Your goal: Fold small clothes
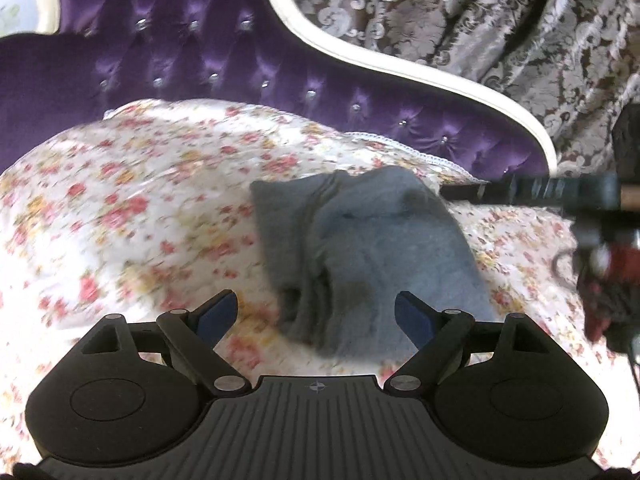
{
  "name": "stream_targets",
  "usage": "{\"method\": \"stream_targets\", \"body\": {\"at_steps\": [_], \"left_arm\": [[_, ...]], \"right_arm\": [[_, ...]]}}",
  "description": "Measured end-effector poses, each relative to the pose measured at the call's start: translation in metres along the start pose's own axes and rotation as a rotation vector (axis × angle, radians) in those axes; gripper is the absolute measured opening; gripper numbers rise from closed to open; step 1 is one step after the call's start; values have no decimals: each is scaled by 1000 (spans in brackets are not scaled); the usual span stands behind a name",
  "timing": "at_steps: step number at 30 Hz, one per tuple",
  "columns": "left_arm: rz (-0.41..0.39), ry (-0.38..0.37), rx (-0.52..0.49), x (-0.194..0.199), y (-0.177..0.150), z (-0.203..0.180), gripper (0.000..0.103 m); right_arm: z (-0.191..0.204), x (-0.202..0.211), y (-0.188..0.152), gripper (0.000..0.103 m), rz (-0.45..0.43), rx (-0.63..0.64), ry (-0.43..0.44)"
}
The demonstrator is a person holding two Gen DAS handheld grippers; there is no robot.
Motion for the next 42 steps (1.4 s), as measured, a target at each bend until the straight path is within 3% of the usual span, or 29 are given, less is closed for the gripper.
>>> {"method": "stream_targets", "body": {"at_steps": [5,10,13,15,18,22,26,31,37,42], "left_arm": [[5,79,-7,-33,-4,-1,86],[94,116,30,-61,-13,19,86],[84,115,14,-57,-15,21,86],[89,113,13,-54,-16,21,86],[90,99,31,-49,-18,25,86],[88,76,62,-36,-12,30,86],[16,88,59,-23,11,30,86],[-37,39,121,-34,46,30,86],[63,-56,229,-83,64,36,85],[148,-47,223,-117,60,30,82]], "right_arm": [[10,-30,-15,64,42,165,-102],[16,-77,-5,63,87,239,-148],[24,-110,13,63,93,213,-137],[27,-122,24,63,68,155,-71],[22,-112,33,63,-3,20,49],[13,-75,29,64,-65,6,74],[-8,-36,14,75,-118,-30,11],[-38,-14,-14,75,-145,-78,-100],[-67,4,-46,76,-155,-187,-106],[-71,5,-65,76,-163,-226,-86]]}}
Point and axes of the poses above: each gripper's, at about its wrist camera, not at the fingertips, and x roughly against the way its jaws point, z to its left, y to its top, the point moved 1 cm from there along -x, roughly the way its jaws point, and after that the axes turned 5 degrees about -z, right-handed, at the moved point
